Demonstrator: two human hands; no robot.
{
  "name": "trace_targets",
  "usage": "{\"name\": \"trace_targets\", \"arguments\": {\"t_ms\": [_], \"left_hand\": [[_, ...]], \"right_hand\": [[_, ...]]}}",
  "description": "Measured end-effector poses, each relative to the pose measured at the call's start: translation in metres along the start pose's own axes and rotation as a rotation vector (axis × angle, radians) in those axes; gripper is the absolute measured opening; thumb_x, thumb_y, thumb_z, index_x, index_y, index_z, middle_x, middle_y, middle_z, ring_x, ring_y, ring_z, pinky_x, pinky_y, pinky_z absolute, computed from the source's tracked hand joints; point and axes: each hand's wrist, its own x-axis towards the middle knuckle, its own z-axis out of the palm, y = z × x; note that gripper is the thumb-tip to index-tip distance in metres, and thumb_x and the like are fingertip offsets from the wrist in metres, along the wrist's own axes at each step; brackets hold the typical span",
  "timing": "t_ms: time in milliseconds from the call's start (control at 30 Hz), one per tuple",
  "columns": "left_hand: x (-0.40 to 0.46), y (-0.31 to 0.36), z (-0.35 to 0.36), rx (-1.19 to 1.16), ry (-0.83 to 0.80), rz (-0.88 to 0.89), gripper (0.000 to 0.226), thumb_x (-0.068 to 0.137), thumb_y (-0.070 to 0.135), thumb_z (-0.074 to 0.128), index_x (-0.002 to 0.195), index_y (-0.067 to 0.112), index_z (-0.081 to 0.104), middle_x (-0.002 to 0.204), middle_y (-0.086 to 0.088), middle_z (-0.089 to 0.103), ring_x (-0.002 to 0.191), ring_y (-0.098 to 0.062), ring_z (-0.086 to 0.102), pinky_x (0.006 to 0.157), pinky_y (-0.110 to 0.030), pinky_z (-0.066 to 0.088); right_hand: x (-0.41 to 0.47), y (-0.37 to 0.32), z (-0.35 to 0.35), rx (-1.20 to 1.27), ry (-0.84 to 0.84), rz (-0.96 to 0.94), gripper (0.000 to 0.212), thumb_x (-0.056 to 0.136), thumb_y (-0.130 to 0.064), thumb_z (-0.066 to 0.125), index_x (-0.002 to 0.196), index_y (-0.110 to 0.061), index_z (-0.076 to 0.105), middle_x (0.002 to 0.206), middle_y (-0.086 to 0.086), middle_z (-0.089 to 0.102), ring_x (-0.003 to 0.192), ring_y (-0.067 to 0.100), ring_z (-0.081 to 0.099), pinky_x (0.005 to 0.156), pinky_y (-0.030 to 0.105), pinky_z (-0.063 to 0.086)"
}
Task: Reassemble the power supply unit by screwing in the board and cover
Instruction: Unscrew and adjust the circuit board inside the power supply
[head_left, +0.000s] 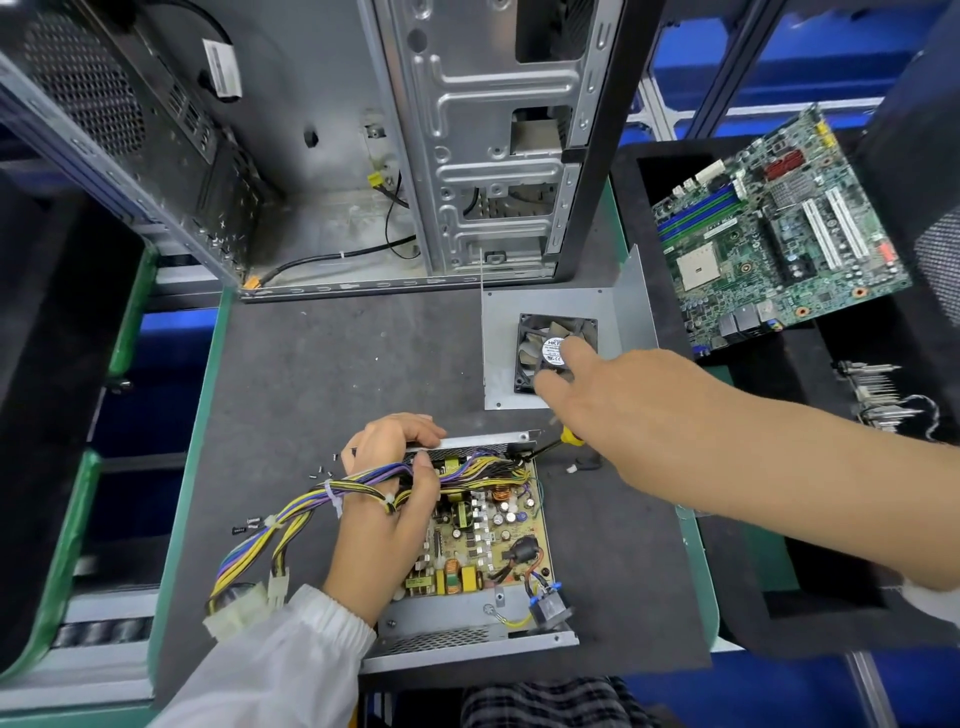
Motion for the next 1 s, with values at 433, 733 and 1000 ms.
{"name": "trace_targets", "arguments": {"t_ms": [433,733,1000], "left_hand": [[-0.001,0.001,0.0,-0.017,-0.005,-0.011,0.015,0.092,0.023,0.042,0.094,0.035,0.051,0.108,0.023,0.056,0.106,-0.021,0.054,0.09,-0.048,0.043],[-0.001,0.001,0.0,-0.022,0.001,-0.005,0.015,0.091,0.023,0.043,0.094,0.034,0.051,0.108,0.021,0.057,0.105,-0.017,0.054,0.09,-0.049,0.042],[-0.001,0.001,0.001,-0.024,0.008,-0.029,0.015,0.091,0.025,0.042,0.093,0.037,0.051,0.106,0.021,0.057,0.105,-0.021,0.054,0.089,-0.05,0.042]], "right_hand": [[-0.002,0.0,-0.003,0.056,-0.036,-0.015,0.029,0.081,-0.002,0.056,0.095,-0.017,0.037,0.088,0.005,0.025,0.046,0.015,0.026,0.04,0.028,0.014],[0.009,0.005,-0.001,0.054,-0.053,-0.019,0.037,0.09,-0.041,0.058,0.102,-0.014,0.036,0.089,0.009,0.045,0.053,0.019,0.033,0.042,0.029,0.016],[0.006,0.006,-0.014,-0.172,-0.032,-0.087,0.031,0.071,0.006,0.059,0.086,-0.015,0.043,0.077,0.005,0.033,0.047,0.013,0.021,0.041,0.026,0.012]]}}
